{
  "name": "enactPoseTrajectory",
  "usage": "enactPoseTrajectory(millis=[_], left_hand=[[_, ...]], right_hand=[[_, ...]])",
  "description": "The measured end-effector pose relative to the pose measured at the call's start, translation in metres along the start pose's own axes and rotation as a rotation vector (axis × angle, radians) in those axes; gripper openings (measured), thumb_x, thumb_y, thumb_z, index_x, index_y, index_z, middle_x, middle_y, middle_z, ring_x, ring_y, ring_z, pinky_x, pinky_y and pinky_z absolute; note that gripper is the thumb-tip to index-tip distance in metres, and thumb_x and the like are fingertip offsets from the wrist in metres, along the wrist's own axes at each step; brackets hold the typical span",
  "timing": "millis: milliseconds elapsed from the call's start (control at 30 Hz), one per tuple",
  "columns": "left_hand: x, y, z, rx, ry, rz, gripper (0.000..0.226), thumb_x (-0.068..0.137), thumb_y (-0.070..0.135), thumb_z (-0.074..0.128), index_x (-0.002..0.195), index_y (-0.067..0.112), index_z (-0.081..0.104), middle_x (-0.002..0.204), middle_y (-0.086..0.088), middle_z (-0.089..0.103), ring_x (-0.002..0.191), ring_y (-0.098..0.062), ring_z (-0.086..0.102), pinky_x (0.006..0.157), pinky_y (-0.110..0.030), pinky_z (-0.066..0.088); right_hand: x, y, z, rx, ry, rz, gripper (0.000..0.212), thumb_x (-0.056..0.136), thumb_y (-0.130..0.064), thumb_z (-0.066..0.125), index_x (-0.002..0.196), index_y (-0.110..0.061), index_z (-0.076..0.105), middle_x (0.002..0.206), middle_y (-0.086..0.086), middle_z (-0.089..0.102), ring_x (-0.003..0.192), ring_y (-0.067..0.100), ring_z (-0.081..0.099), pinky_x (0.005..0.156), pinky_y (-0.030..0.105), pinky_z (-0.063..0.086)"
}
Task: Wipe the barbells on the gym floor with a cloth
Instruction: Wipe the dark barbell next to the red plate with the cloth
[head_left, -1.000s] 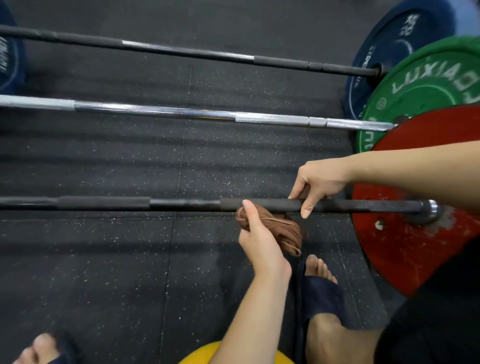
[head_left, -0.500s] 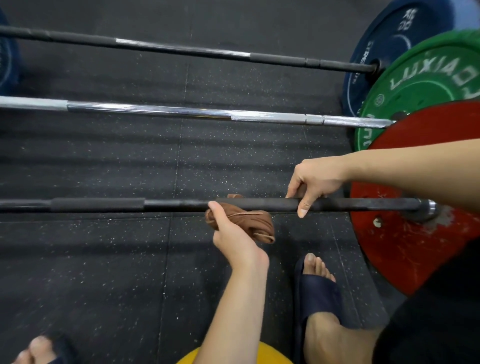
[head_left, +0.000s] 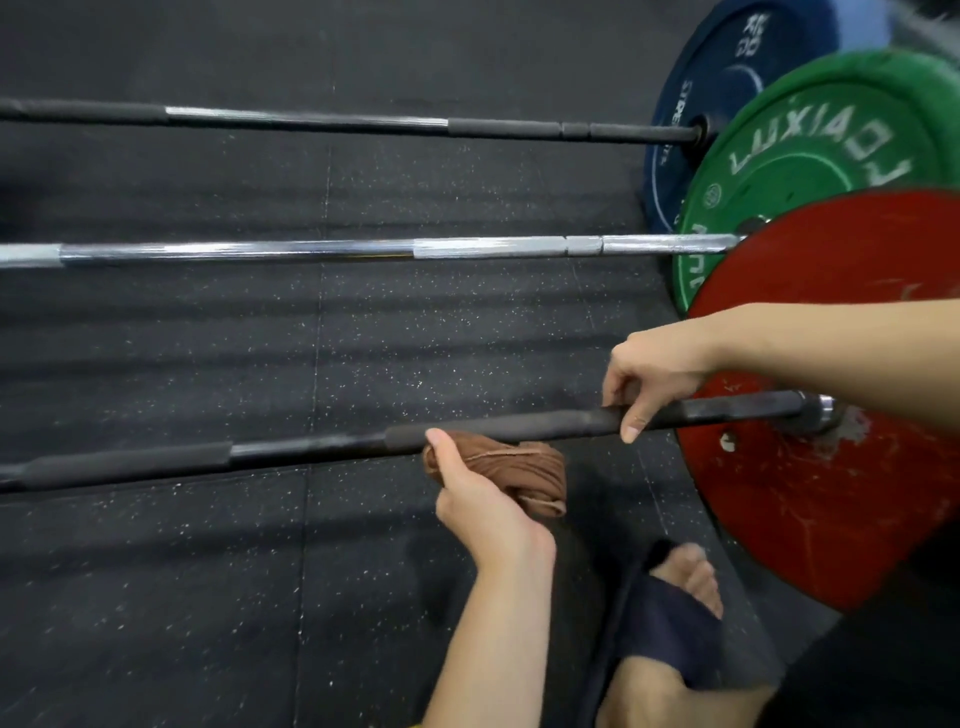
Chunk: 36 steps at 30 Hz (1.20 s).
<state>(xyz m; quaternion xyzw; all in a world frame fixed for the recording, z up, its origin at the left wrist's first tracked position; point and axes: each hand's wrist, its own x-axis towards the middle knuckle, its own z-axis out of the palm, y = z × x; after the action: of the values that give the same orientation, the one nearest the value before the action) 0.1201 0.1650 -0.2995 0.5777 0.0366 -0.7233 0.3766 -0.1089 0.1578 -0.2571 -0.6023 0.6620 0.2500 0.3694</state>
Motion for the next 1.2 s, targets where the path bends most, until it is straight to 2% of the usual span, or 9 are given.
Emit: enactPoseTrajectory(millis=[133,233,400,467,633,767,867,1000,1200], left_hand=[[-0.003,0.000,0.004,-0.002,-0.004,0.018,0.051,0.091,0.061,0.067,0.115,0.017,0.064,0.107,0.002,0.072,0.091,-0.016,0.073,0.079,-0.032,0.056],[-0.006,-0.014,0.009,-0.020,-0.058,0.010,0.053,0.090,0.063,0.065,0.113,0.015,0.065,0.116,-0.004,0.074,0.098,-0.023,0.075,0.090,-0.038,0.059],[-0.012,-0.046,0.015,0.021,-0.130,-0.062,0.079,0.088,0.066,0.064,0.130,-0.001,0.063,0.125,-0.019,0.070,0.109,-0.037,0.072,0.099,-0.050,0.057],[-0.014,-0.055,0.017,0.057,-0.138,-0.071,0.079,0.087,0.067,0.064,0.129,0.000,0.064,0.122,-0.017,0.072,0.106,-0.033,0.073,0.099,-0.050,0.057],[-0.021,-0.056,0.026,0.155,-0.094,-0.091,0.068,0.087,0.071,0.060,0.126,0.015,0.061,0.117,0.001,0.073,0.102,-0.017,0.073,0.101,-0.041,0.055],[-0.026,-0.052,0.032,0.193,-0.101,-0.133,0.069,0.087,0.071,0.061,0.129,0.018,0.049,0.122,0.002,0.066,0.109,-0.019,0.068,0.103,-0.039,0.052],[-0.023,-0.048,0.033,0.166,-0.134,-0.165,0.063,0.086,0.068,0.066,0.124,0.019,0.059,0.120,0.002,0.072,0.103,-0.016,0.072,0.082,-0.029,0.058],[-0.021,-0.044,0.028,0.197,-0.205,-0.186,0.063,0.083,0.068,0.068,0.127,0.024,0.063,0.120,0.005,0.074,0.103,-0.012,0.072,0.077,-0.026,0.055],[-0.020,-0.047,0.022,0.226,-0.235,-0.186,0.060,0.083,0.067,0.068,0.119,0.019,0.063,0.112,0.002,0.076,0.096,-0.014,0.075,0.082,-0.030,0.058]], right_hand=[[0.008,-0.001,-0.005,0.021,-0.062,0.008,0.031,0.075,-0.051,0.086,0.087,-0.025,0.073,0.060,-0.016,0.065,0.061,0.015,0.064,0.066,0.035,0.062],[0.017,-0.005,-0.011,0.042,-0.159,0.003,0.034,0.074,-0.041,0.089,0.089,-0.013,0.077,0.056,-0.008,0.059,0.055,0.012,0.058,0.066,0.043,0.064],[0.019,-0.005,-0.013,0.176,-0.253,-0.011,0.019,0.078,-0.027,0.088,0.087,-0.013,0.079,0.069,0.002,0.070,0.069,0.020,0.067,0.069,0.039,0.064],[0.015,-0.003,-0.010,0.208,-0.214,-0.037,0.019,0.078,-0.030,0.087,0.088,-0.017,0.079,0.068,-0.001,0.071,0.069,0.019,0.067,0.070,0.038,0.063],[-0.006,-0.002,0.002,0.042,0.023,-0.058,0.039,0.086,-0.049,0.076,0.112,-0.021,0.075,0.081,-0.011,0.069,0.069,0.010,0.058,0.060,0.009,0.039],[-0.027,0.004,0.023,0.036,0.148,0.019,0.049,0.093,-0.052,0.067,0.131,-0.021,0.066,0.119,-0.001,0.072,0.101,0.020,0.064,0.077,0.019,0.038],[-0.049,0.023,0.029,0.019,0.107,0.139,0.053,0.093,-0.055,0.066,0.136,-0.025,0.063,0.126,-0.001,0.070,0.112,0.022,0.064,0.092,0.027,0.047],[-0.070,0.055,0.035,-0.058,0.035,0.284,0.039,0.092,-0.048,0.069,0.127,-0.031,0.069,0.105,-0.006,0.073,0.093,0.017,0.065,0.083,0.029,0.052],[-0.063,0.073,0.030,-0.064,0.002,0.227,0.027,0.089,-0.043,0.073,0.113,-0.032,0.076,0.079,-0.012,0.067,0.069,0.007,0.057,0.067,0.025,0.043]])
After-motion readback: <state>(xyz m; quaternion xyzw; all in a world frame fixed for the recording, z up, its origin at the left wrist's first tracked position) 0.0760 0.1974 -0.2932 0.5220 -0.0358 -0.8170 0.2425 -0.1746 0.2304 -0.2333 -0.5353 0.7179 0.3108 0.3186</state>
